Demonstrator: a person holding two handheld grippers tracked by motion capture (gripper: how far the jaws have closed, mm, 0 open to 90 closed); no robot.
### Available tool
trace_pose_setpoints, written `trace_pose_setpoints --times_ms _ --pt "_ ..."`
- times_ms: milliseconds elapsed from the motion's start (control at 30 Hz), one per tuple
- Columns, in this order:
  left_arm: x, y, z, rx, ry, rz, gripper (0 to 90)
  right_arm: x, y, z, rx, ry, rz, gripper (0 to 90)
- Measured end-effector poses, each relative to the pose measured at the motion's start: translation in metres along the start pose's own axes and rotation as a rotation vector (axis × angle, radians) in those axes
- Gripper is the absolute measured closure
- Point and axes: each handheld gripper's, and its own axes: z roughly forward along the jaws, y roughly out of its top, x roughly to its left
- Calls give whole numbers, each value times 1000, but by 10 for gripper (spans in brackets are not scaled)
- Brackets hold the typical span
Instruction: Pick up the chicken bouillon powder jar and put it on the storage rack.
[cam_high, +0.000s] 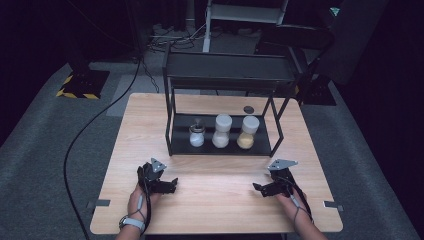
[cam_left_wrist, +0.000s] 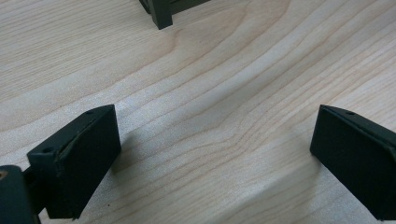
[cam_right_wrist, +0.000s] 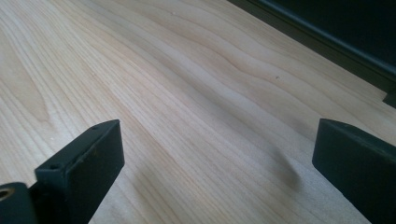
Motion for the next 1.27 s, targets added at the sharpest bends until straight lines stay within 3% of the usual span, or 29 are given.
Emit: trace_pose_setpoints --times_ms 233,400,967,1033,1100,1133,1267 --pt "-1 0 0 0 1 -3 18 1 -7 6 11 -14 -1 0" --pt "-1 -1 -1 1 1 -3 18 3 -19 9 -45 -32 20 0" --pt "-1 0 0 5 6 -12 2 5 -18 10 -43 -37 25 0" --pt "-5 0 0 3 35 -26 2 5 -18 10 -43 -38 27 0" --pt "-21 -3 -1 -17 126 -31 2 5 -18 10 -44 -39 30 0" --pt "-25 -4 -1 -19 148 -29 2 6 -18 10 -44 -41 32 0" --pt "-19 -3 -2 -12 117 -38 3 6 -18 10 -44 -41 33 0"
